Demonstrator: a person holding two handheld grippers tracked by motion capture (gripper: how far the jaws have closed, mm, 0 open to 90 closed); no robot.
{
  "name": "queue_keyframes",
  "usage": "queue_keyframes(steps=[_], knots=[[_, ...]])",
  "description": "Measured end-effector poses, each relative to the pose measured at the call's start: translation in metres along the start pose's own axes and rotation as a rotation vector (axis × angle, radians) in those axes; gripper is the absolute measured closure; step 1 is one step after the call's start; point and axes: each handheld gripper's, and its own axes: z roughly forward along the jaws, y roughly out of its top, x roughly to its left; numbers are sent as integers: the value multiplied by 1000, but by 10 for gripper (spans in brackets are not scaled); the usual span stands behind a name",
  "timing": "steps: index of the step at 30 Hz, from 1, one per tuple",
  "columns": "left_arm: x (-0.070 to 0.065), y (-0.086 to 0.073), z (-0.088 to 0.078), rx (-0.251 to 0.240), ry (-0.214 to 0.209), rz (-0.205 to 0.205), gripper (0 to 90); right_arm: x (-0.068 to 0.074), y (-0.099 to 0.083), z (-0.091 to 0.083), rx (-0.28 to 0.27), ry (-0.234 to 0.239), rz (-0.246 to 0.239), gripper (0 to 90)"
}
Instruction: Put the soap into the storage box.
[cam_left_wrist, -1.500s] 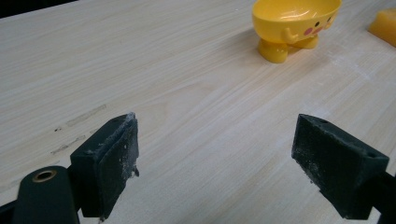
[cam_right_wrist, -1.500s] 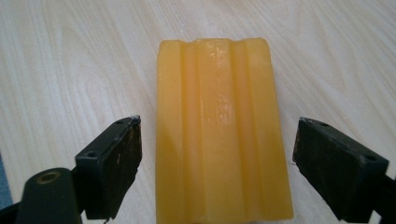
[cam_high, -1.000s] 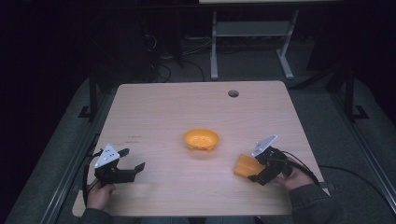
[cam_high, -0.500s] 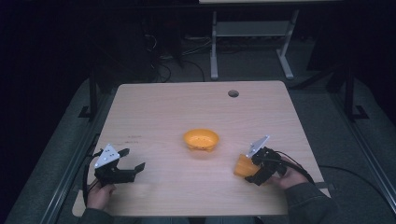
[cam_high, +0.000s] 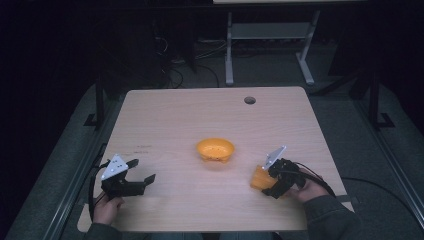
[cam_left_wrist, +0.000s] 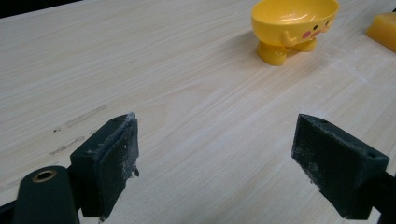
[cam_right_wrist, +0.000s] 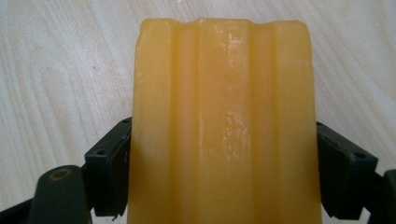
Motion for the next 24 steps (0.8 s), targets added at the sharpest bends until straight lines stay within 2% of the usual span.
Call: queue_keyframes(steps=[6,17,24], knots=[[0,0,0,-7,0,-15,141,0,0,0,2,0,-8,200],[2,0,-1,-4,3,-8,141,2,2,-4,18,2,-26,206],[2,0,-1,-6,3,-13,141,2,5,-16,-25,-1,-27,206]])
